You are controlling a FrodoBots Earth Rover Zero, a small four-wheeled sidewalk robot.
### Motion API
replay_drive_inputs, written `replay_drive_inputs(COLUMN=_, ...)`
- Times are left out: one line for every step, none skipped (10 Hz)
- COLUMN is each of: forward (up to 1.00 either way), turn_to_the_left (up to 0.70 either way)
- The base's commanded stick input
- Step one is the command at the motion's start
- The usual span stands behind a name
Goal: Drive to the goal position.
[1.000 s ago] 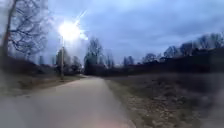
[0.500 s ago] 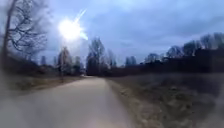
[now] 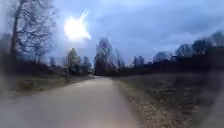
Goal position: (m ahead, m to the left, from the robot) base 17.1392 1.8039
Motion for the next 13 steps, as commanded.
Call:
replay_drive_inputs(forward=1.0, turn_to_the_left=0.07)
replay_drive_inputs(forward=1.0, turn_to_the_left=0.0)
replay_drive_inputs(forward=1.0, turn_to_the_left=0.0)
replay_drive_inputs(forward=1.0, turn_to_the_left=0.0)
replay_drive_inputs(forward=1.0, turn_to_the_left=0.0)
replay_drive_inputs(forward=1.0, turn_to_the_left=0.0)
replay_drive_inputs(forward=1.0, turn_to_the_left=0.0)
replay_drive_inputs(forward=1.0, turn_to_the_left=0.0)
replay_drive_inputs(forward=1.0, turn_to_the_left=0.0)
replay_drive_inputs(forward=1.0, turn_to_the_left=0.0)
replay_drive_inputs(forward=1.0, turn_to_the_left=0.0)
replay_drive_inputs(forward=1.0, turn_to_the_left=0.0)
replay_drive_inputs(forward=1.0, turn_to_the_left=0.0)
